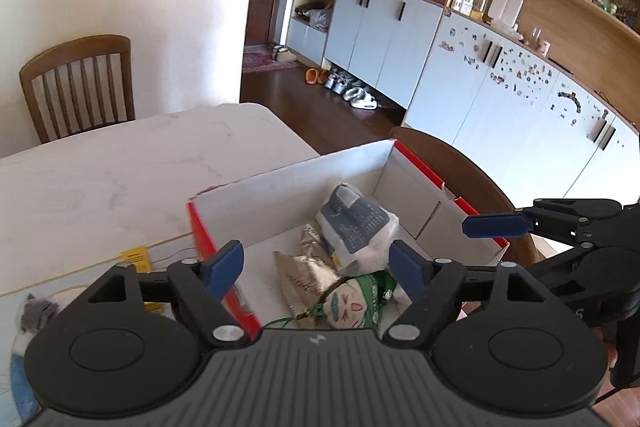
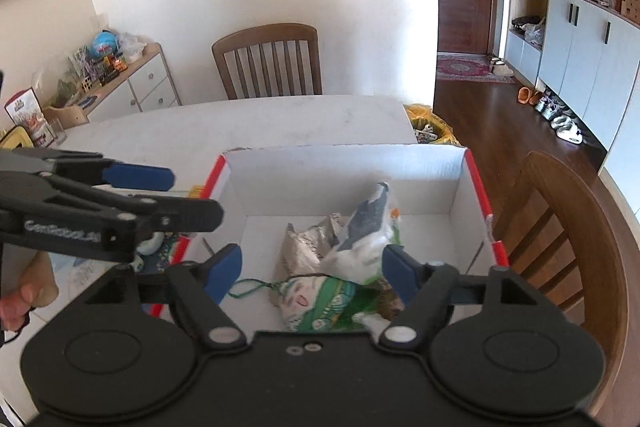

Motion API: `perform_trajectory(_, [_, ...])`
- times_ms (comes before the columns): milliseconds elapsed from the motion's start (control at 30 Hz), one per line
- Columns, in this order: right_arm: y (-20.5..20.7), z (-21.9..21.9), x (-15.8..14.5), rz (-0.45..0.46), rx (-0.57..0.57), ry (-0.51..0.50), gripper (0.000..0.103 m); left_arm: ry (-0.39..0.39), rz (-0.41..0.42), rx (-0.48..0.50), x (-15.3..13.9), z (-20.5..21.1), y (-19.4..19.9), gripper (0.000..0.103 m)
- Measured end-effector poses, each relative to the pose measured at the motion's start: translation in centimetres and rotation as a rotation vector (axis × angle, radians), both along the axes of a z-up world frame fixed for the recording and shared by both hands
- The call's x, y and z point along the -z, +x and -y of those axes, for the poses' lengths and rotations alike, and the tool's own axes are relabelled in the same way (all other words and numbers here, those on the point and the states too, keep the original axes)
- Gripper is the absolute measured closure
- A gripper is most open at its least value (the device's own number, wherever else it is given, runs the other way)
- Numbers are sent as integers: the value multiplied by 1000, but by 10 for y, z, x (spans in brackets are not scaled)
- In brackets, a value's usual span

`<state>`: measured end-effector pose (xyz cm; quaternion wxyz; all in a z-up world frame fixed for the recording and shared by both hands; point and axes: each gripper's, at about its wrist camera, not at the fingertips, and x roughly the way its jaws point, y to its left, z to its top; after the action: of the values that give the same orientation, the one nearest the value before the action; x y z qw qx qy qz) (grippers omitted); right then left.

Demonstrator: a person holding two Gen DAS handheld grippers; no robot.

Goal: Organize objects
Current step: 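Withdraw both open tools from the box back over the mat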

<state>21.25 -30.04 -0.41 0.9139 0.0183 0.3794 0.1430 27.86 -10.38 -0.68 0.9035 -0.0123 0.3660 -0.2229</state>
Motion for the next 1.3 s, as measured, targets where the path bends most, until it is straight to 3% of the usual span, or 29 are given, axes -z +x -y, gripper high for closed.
perform_trajectory(333, [-10, -35, -7, 22, 27, 15, 7, -33, 23, -23, -11, -50, -17, 17])
perform_trajectory(400, [-11, -41, -9, 25, 33, 19, 5, -29, 32, -31, -12, -60, -21, 8])
perform_trajectory(467, [-13, -47, -10, 26, 39, 23, 4, -36, 38, -38, -13, -70, -24, 3])
perform_trajectory(833, [-15, -87, -12, 17, 29, 75, 4, -21, 78, -97, -14, -128, -34, 0])
perform_trajectory(1300, [-9, -164, -11, 8, -56, 53, 4, -1, 41, -215, 17, -222, -18, 0])
